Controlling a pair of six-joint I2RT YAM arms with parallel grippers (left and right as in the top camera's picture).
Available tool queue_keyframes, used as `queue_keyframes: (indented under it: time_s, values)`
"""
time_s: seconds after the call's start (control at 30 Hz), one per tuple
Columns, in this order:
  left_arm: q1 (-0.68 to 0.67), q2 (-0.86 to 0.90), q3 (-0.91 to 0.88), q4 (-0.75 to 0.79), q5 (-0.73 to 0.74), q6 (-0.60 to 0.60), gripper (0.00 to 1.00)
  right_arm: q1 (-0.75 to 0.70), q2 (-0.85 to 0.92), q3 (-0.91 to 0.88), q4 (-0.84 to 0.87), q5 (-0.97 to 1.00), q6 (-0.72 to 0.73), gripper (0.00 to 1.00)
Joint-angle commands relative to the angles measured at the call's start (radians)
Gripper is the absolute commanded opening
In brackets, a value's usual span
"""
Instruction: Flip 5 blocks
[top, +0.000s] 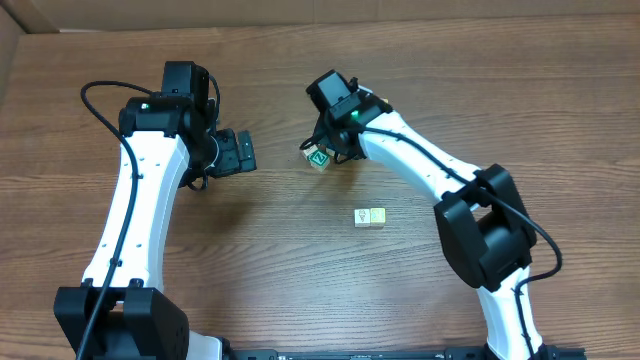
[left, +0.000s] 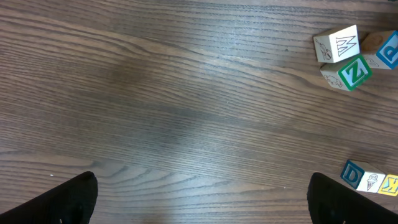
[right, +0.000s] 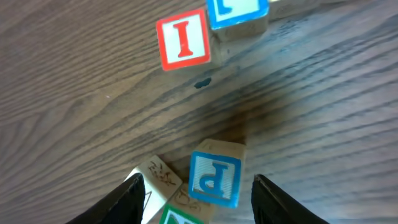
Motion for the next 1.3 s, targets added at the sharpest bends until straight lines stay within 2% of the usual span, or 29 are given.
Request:
queue_keyframes:
  time_s: [0.0,0.3,0.67,0.73,0.9,1.03,1.27]
  values:
    - [0.004,0.009,0.022,0.002,-0.006,-0.014,1.0,0.015,0.029,0.01,0.005,0.052,0.014,0.53]
    - [0.004,0.009,0.022,0.002,-0.006,-0.014,1.0,0.017,0.04,0.009,-0.019,0.119,0.011,0.44]
    - [0.004,0.009,0.022,0.002,-0.006,-0.014,1.0,0.028,0.07,0.009,0.026,0.107,0.011,0.45]
    - [0.004,0.009,0.022,0.002,-0.006,-0.014,1.0,0.028,0.07,0.009,0.025,0.107,0.011,0.44]
    - [0.004,0.009,0.022,0.002,-0.006,-0.014,1.0,0.028,0.07,0.009,0.021,0.108,0.011,0.33]
    - [0.004,0.009,0.022,0.002,-0.006,-0.013,1.0,0.025,0.069,0.01,-0.008,0.12,0.005,0.33]
    - [0.004,0.009,0.022,0.002,-0.007,-0.013,1.0,0.015,0.045,0.011,-0.05,0.122,-0.1,0.33]
